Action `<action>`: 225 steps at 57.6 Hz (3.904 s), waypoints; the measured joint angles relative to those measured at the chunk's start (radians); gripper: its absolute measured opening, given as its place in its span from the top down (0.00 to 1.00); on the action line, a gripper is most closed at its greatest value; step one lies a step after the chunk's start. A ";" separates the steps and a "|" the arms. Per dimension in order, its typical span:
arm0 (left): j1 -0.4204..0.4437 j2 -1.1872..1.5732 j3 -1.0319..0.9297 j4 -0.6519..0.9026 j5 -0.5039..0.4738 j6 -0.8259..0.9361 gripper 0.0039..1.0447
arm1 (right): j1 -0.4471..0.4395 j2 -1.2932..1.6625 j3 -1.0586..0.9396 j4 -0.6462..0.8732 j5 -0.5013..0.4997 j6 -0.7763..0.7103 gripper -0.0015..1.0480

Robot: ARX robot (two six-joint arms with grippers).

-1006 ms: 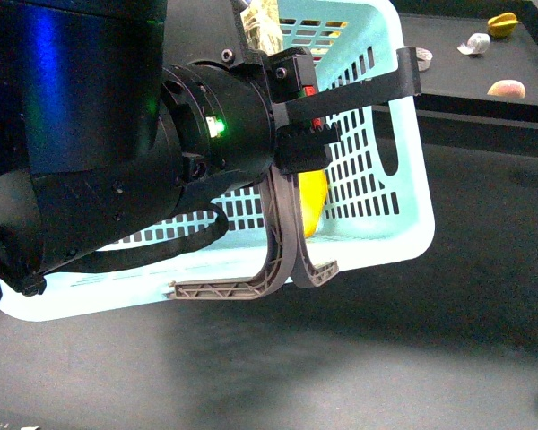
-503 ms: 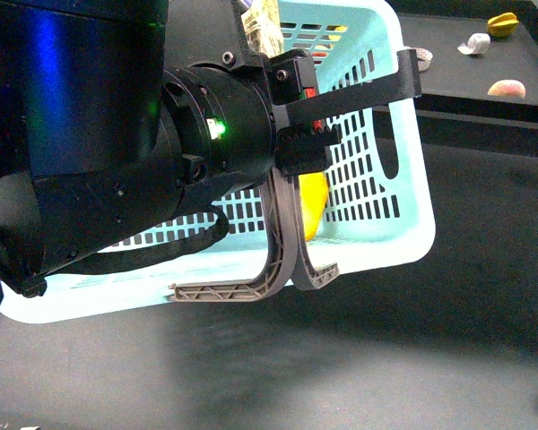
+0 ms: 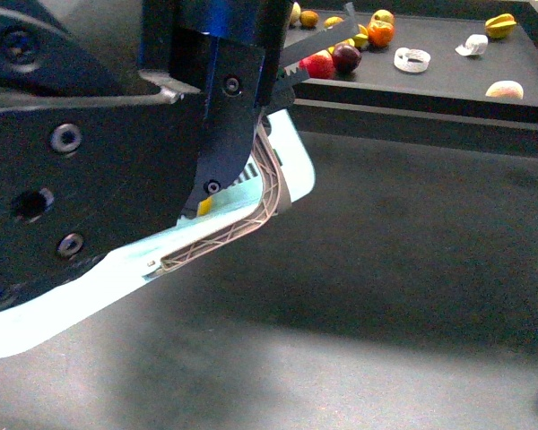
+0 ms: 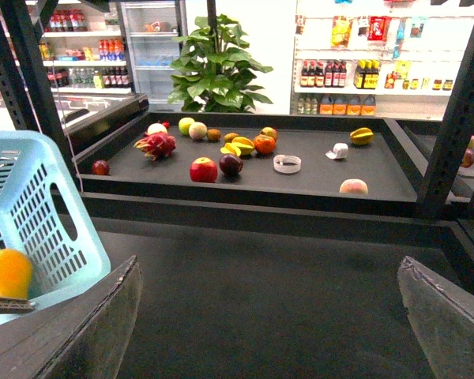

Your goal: Pick mango with right arm and hold basket with left

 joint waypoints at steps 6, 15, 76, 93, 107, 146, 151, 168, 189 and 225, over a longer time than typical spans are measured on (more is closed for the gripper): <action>0.040 0.056 0.069 -0.056 -0.001 -0.156 0.95 | 0.000 0.000 0.000 0.000 -0.001 0.000 0.08; 0.100 0.116 0.150 -0.130 0.018 -0.368 0.95 | 0.000 0.000 0.000 0.000 0.000 0.000 0.08; 0.399 0.319 0.278 -0.140 0.119 -0.853 0.55 | 0.000 0.000 0.000 0.000 0.000 0.000 0.08; 0.384 0.256 0.208 -0.143 0.093 -0.840 0.06 | 0.000 0.000 0.000 0.000 0.000 0.000 0.08; 0.323 0.043 0.041 -0.160 0.020 -0.770 0.08 | 0.000 0.000 0.000 0.000 0.000 0.000 0.08; 0.142 -0.699 -0.439 -0.602 -0.351 -0.871 0.08 | 0.000 0.000 0.000 0.000 0.000 0.000 0.08; 0.237 -0.688 -0.687 0.057 0.141 -0.289 0.30 | 0.000 0.000 0.000 0.000 0.000 0.000 0.08; 0.399 -0.951 -0.866 0.222 0.402 0.591 0.91 | 0.000 0.000 0.000 0.000 0.000 0.000 0.08; 0.566 -1.321 -0.903 -0.083 0.579 0.635 0.98 | 0.000 0.000 0.000 0.000 0.000 0.000 0.08; 0.595 -1.717 -0.903 -0.462 0.588 0.637 0.98 | 0.000 0.000 0.000 0.000 0.000 0.000 0.08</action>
